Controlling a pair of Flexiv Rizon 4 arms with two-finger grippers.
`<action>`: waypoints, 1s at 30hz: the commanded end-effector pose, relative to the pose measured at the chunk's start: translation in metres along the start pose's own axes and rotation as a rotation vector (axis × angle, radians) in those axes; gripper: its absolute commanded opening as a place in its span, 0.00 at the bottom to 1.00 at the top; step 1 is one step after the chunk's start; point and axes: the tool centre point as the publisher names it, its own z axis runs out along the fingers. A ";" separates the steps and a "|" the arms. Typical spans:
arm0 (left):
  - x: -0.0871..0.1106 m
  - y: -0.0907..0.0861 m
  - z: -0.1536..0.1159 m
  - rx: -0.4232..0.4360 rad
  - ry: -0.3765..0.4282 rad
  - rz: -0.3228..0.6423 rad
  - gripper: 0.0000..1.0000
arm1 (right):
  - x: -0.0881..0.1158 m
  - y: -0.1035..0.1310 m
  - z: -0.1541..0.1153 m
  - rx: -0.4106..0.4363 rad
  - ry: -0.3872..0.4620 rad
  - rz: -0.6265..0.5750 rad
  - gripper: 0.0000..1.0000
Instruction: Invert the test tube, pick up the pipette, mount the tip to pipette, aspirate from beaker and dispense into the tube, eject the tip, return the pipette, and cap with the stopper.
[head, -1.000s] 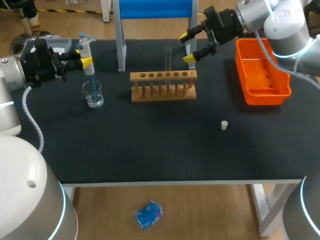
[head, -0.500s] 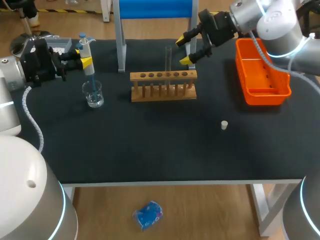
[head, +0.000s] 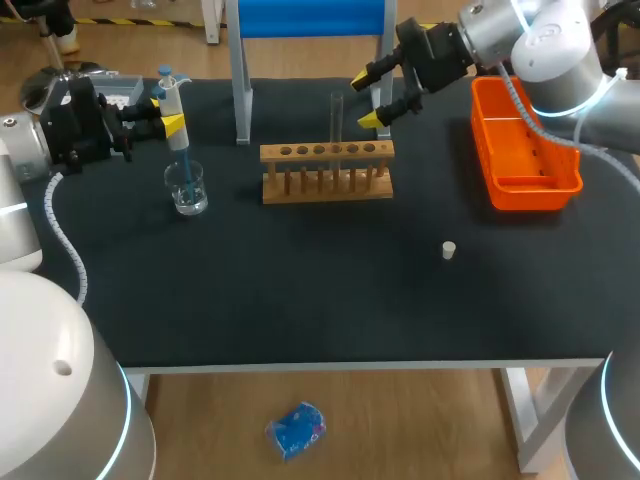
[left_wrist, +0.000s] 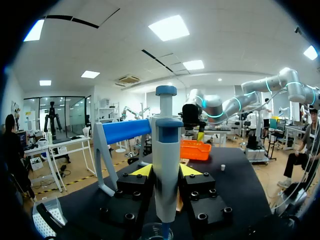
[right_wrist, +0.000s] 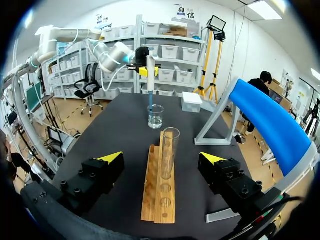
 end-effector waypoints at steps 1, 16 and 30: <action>0.000 0.000 0.000 0.000 -0.001 0.000 0.00 | 0.000 0.000 0.000 0.000 -0.001 0.000 1.00; 0.003 -0.026 -0.007 0.007 -0.020 0.033 0.00 | 0.000 0.000 0.000 0.000 -0.001 0.000 1.00; 0.002 -0.049 -0.006 0.002 -0.017 0.062 0.00 | 0.000 0.000 0.000 0.000 -0.001 0.000 1.00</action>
